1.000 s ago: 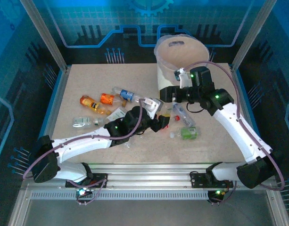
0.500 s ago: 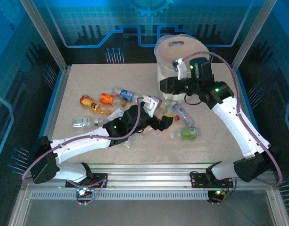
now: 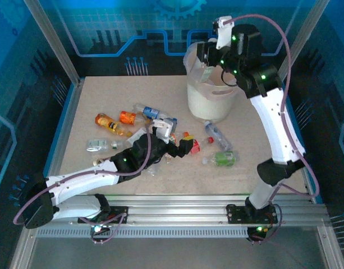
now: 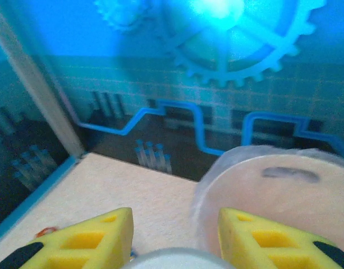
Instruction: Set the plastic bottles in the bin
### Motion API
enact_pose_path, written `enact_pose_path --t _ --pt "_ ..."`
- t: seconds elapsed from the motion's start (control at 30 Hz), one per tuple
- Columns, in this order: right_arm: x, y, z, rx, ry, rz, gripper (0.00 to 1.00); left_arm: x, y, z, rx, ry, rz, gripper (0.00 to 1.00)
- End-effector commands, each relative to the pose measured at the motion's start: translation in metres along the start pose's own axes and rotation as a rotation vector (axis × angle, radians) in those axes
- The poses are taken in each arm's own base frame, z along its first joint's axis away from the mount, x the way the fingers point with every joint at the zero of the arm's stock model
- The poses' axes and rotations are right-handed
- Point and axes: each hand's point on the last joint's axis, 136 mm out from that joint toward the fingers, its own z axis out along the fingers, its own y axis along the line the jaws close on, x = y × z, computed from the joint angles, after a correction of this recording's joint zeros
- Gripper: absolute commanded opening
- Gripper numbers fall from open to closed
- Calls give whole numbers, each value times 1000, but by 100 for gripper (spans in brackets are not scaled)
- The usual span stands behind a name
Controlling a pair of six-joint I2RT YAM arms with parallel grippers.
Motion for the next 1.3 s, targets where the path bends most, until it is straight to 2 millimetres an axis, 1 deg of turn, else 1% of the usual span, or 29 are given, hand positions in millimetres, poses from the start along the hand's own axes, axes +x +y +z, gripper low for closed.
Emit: enact_pose_path --t 0.0,0.07,0.13,0.23,0.3,0.47,0.63,0.8,0.97,1.13,1.27 --pt "-4 -46 19 208 -9 -45 11 -8 12 -8 -46 -47 -59 99" --pt "-6 -60 31 256 -17 -46 11 -6 14 -9 -53 -39 -58 99" --pt "-1 -75 47 299 -4 -44 11 -3 16 -10 -65 -29 -58 99" --pt "12 -87 71 309 28 -35 10 -1 20 -12 -82 -21 -58 99" --pt "24 -89 87 285 52 -28 10 0 23 -14 -94 -22 -61 99" --pt "63 -90 122 235 143 -5 10 2 27 -15 -114 -13 -67 99" --pt "101 -91 147 193 234 41 11 7 28 -14 -123 2 -68 99" --pt "133 -92 163 151 307 114 12 9 30 -13 -129 13 -70 99" --pt "158 -100 173 143 363 187 13 11 33 -13 -141 20 -75 99" --pt "183 -110 180 144 418 246 19 13 35 -14 -149 27 -77 99" --pt "193 -115 181 145 446 260 26 14 38 -15 -165 28 -85 99"
